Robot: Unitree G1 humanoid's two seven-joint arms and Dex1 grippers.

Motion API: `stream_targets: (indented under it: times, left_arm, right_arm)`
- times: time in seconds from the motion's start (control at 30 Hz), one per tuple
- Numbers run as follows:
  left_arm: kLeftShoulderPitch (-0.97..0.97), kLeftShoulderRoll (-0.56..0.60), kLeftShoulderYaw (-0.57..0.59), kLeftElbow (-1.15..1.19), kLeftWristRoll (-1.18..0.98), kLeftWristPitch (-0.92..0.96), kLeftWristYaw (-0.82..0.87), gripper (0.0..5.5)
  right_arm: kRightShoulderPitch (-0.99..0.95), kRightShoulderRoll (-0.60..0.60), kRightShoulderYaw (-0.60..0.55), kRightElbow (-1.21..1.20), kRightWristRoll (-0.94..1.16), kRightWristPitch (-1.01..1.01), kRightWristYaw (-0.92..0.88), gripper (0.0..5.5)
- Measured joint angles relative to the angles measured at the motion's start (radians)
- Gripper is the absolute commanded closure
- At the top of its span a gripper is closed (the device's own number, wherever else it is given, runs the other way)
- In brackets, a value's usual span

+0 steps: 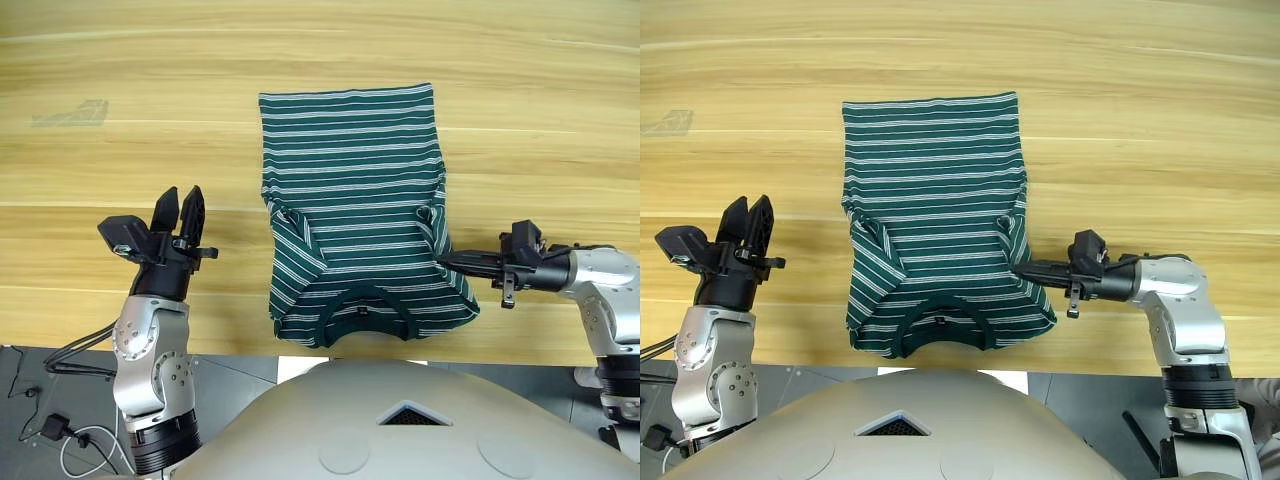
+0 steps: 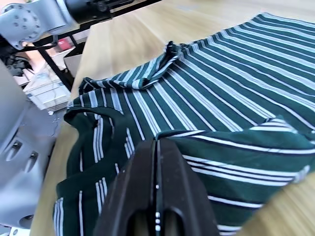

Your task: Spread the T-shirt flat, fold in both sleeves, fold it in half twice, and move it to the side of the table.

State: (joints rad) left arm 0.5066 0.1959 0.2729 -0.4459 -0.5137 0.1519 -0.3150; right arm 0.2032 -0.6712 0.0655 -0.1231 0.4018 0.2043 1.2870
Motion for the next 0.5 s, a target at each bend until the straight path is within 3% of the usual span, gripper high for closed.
stream_targets:
  times: [0.17,0.4,0.5]
  left_arm:
    - [-0.001,-0.001,-0.017,0.002,0.006,-0.002,-0.021,3.65]
    - [0.005,0.0,-0.059,0.008,0.02,-0.004,-0.06,3.65]
    - [0.02,0.001,-0.078,0.006,0.019,-0.014,-0.092,3.2]
  right_arm:
    - [-0.008,0.006,0.065,0.032,-0.137,-0.073,-0.099,5.46]
    - [-0.011,0.02,0.081,0.023,-0.1,-0.068,-0.099,4.21]
    - [0.004,0.017,0.081,-0.024,0.0,-0.01,-0.035,3.71]
